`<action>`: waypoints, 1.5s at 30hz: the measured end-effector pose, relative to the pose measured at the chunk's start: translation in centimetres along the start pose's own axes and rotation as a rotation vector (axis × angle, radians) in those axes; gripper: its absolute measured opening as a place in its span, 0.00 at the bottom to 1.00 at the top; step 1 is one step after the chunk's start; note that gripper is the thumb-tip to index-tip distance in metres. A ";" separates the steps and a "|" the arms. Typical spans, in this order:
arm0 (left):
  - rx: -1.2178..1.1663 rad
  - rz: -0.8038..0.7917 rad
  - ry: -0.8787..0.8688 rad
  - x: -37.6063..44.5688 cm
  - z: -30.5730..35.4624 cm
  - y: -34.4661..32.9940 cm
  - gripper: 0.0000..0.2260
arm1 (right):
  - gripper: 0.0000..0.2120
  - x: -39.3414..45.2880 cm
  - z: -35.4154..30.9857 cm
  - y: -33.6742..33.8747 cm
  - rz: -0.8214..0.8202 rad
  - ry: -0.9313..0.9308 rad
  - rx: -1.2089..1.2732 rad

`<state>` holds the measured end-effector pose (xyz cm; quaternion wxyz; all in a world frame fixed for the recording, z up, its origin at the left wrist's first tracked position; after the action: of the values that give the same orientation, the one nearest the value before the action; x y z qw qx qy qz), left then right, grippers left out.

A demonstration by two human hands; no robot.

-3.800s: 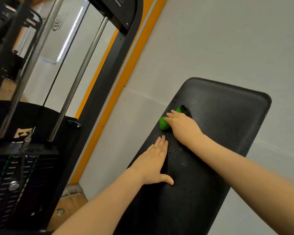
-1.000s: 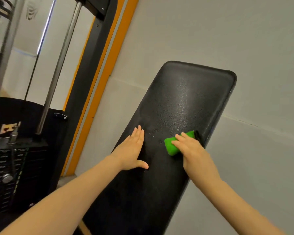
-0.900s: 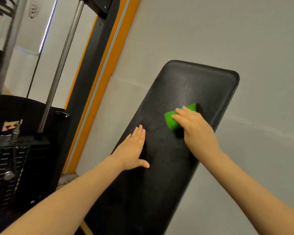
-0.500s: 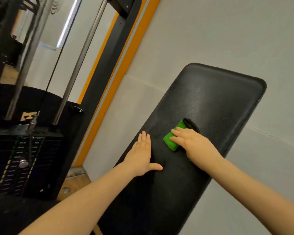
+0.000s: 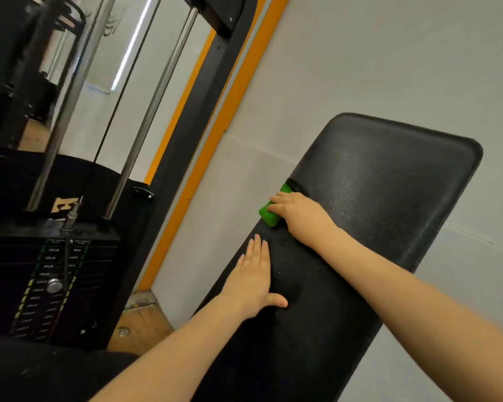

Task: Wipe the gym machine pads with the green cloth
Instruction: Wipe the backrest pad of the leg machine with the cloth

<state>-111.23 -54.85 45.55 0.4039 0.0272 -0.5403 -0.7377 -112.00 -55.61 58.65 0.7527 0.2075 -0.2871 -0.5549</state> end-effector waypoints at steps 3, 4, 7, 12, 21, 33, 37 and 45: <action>-0.008 0.006 0.000 0.2 -0.2 0.2 0.52 | 0.24 -3.4 0.6 -0.1 0.063 -0.041 0.068; -0.014 0.007 0.003 0.1 -0.3 0.2 0.52 | 0.23 -5.1 0.5 0.3 0.123 -0.019 0.045; -0.011 0.005 0.009 -0.1 -0.5 -0.1 0.52 | 0.20 -10.1 0.0 0.1 0.195 0.048 -0.028; -0.021 0.020 0.014 0.0 -0.4 -0.5 0.52 | 0.21 -9.2 -0.2 1.3 0.195 0.085 0.009; 0.016 0.024 0.060 -0.2 -0.5 -0.6 0.51 | 0.16 1.5 -1.0 -0.8 0.021 -0.073 0.016; 0.014 0.014 0.058 -0.4 -0.6 -0.7 0.50 | 0.29 -16.0 -0.2 -0.7 0.090 -0.082 0.016; 0.016 0.017 0.058 -0.6 -0.7 -0.6 0.49 | 0.21 -11.7 -2.3 2.2 0.233 -0.037 0.056; -0.024 0.027 0.048 -0.3 -1.0 -1.0 0.50 | 0.22 -11.4 -0.8 -0.4 0.244 -0.149 0.039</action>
<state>-111.10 -55.37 44.19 0.4270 0.0326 -0.5220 -0.7376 -114.25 -44.82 55.51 0.7870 0.1440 -0.3763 -0.4673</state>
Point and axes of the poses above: each hand's wrist, its own x-axis towards the middle knuckle, its own y-axis out of the back of the hand, z = x × y, the point moved 8 cm from there along x, towards the middle knuckle, and after that the axes turned 2 degrees about x, right-handed, at the moved point
